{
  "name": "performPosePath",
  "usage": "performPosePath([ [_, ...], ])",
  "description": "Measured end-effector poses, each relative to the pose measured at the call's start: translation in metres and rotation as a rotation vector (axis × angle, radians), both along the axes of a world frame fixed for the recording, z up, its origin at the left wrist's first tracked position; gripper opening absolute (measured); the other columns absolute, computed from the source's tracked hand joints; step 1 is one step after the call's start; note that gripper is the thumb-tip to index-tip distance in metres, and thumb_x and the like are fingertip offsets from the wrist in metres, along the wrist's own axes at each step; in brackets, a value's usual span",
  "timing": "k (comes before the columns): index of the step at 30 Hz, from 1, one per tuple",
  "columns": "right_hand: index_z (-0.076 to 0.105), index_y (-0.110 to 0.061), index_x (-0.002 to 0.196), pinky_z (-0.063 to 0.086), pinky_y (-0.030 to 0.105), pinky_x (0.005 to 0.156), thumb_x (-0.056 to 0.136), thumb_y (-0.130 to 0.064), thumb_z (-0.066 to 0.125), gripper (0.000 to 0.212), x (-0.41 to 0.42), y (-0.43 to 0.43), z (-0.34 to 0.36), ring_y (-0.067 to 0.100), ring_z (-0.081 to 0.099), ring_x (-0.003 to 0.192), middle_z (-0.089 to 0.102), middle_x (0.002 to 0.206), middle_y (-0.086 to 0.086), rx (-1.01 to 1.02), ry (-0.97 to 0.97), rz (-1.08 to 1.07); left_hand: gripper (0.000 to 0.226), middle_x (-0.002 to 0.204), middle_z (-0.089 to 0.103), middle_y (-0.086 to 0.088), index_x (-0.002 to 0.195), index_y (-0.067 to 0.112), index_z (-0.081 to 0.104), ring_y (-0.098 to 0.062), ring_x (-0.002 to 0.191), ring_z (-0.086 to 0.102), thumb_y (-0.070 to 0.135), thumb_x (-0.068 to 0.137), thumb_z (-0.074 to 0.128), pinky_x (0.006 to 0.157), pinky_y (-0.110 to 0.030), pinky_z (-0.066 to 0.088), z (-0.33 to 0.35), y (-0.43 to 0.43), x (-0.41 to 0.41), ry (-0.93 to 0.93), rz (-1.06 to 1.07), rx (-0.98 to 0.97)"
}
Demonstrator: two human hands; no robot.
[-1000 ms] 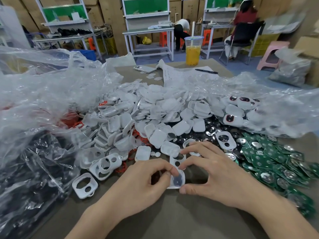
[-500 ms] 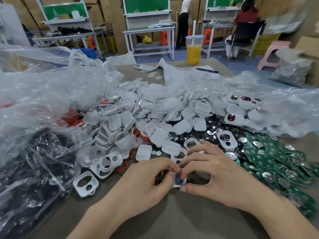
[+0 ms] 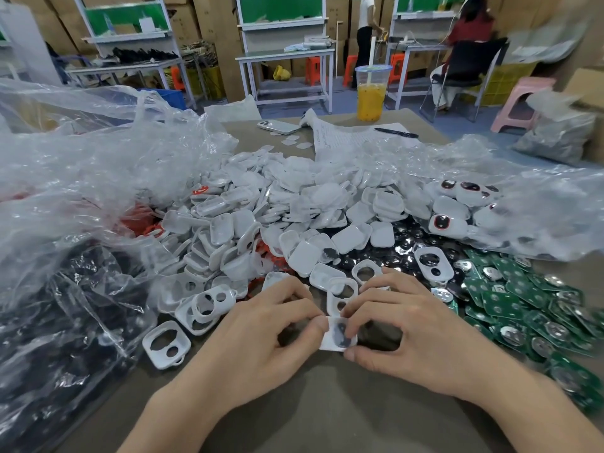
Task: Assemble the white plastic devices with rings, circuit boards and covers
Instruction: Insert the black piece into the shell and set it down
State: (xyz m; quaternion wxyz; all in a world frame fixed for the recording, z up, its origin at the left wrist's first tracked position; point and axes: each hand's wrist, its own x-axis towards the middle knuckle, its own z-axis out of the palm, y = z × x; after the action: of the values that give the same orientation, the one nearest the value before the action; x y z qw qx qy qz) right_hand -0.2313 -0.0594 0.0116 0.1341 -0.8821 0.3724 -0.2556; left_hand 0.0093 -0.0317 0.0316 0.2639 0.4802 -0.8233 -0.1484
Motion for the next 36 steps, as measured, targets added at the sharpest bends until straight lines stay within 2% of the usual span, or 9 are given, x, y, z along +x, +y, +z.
performPosePath([
  [6, 0.066, -0.043, 0.090, 0.036, 0.030, 0.108, 0.082, -0.058, 0.068, 0.017, 0.0001, 0.0013, 0.0009, 0.004, 0.049, 0.119, 0.063, 0.106, -0.033, 0.003, -0.005, 0.003, 0.034, 0.098, 0.057, 0.018, 0.080, 0.029, 0.067, -0.008, 0.089, 0.059, 0.050, 0.098, 0.046, 0.071, -0.031, 0.048, -0.0011, -0.0010, 0.0004, -0.029, -0.011, -0.004],
  [15, 0.068, -0.047, 0.095, 0.038, 0.031, 0.107, 0.084, -0.061, 0.062, 0.018, -0.0008, 0.0011, 0.0002, 0.003, 0.048, 0.120, 0.062, 0.109, -0.032, 0.007, 0.035, 0.010, 0.042, 0.097, 0.057, 0.017, 0.081, 0.029, 0.067, -0.009, 0.089, 0.060, 0.054, 0.100, 0.041, 0.070, -0.030, 0.048, -0.0042, -0.0031, 0.0021, -0.014, -0.009, 0.020],
  [19, 0.069, -0.047, 0.094, 0.036, 0.028, 0.107, 0.084, -0.060, 0.063, 0.018, -0.0006, 0.0007, 0.0000, 0.002, 0.048, 0.119, 0.062, 0.109, -0.033, 0.001, 0.040, 0.003, 0.039, 0.088, 0.054, 0.015, 0.088, 0.030, 0.059, -0.009, 0.090, 0.057, 0.051, 0.107, 0.031, 0.075, -0.029, 0.047, -0.0041, -0.0058, 0.0049, 0.020, -0.004, 0.010],
  [23, 0.070, -0.045, 0.095, 0.038, 0.031, 0.107, 0.083, -0.059, 0.064, 0.019, -0.0005, 0.0012, -0.0003, 0.003, 0.049, 0.119, 0.062, 0.109, -0.032, -0.002, 0.039, -0.001, 0.044, 0.086, 0.054, 0.012, 0.088, 0.028, 0.059, -0.011, 0.089, 0.056, 0.052, 0.107, 0.028, 0.075, -0.032, 0.047, -0.0041, -0.0067, 0.0054, 0.035, 0.001, 0.015],
  [28, 0.069, -0.046, 0.099, 0.038, 0.029, 0.106, 0.083, -0.058, 0.065, 0.020, -0.0004, 0.0017, 0.0002, 0.003, 0.048, 0.119, 0.061, 0.108, -0.032, -0.017, 0.043, 0.000, 0.039, 0.096, 0.055, 0.016, 0.092, 0.029, 0.066, -0.009, 0.092, 0.059, 0.049, 0.106, 0.036, 0.076, -0.029, 0.048, -0.0049, -0.0042, 0.0020, 0.035, -0.050, -0.003],
  [31, 0.069, -0.047, 0.099, 0.041, 0.033, 0.104, 0.084, -0.058, 0.065, 0.019, -0.0006, 0.0014, -0.0013, 0.005, 0.049, 0.119, 0.060, 0.109, -0.032, -0.019, 0.045, -0.003, 0.033, 0.102, 0.057, 0.018, 0.094, 0.033, 0.068, -0.007, 0.096, 0.060, 0.050, 0.106, 0.042, 0.080, -0.028, 0.049, -0.0058, -0.0034, -0.0011, 0.026, -0.088, -0.011],
  [36, 0.068, -0.048, 0.099, 0.041, 0.032, 0.104, 0.085, -0.060, 0.063, 0.019, -0.0007, 0.0008, -0.0016, 0.004, 0.048, 0.119, 0.059, 0.110, -0.033, -0.014, 0.049, -0.001, 0.036, 0.104, 0.056, 0.019, 0.093, 0.032, 0.068, -0.003, 0.097, 0.059, 0.052, 0.105, 0.041, 0.082, -0.026, 0.048, -0.0066, -0.0042, -0.0016, 0.007, -0.087, -0.017],
])
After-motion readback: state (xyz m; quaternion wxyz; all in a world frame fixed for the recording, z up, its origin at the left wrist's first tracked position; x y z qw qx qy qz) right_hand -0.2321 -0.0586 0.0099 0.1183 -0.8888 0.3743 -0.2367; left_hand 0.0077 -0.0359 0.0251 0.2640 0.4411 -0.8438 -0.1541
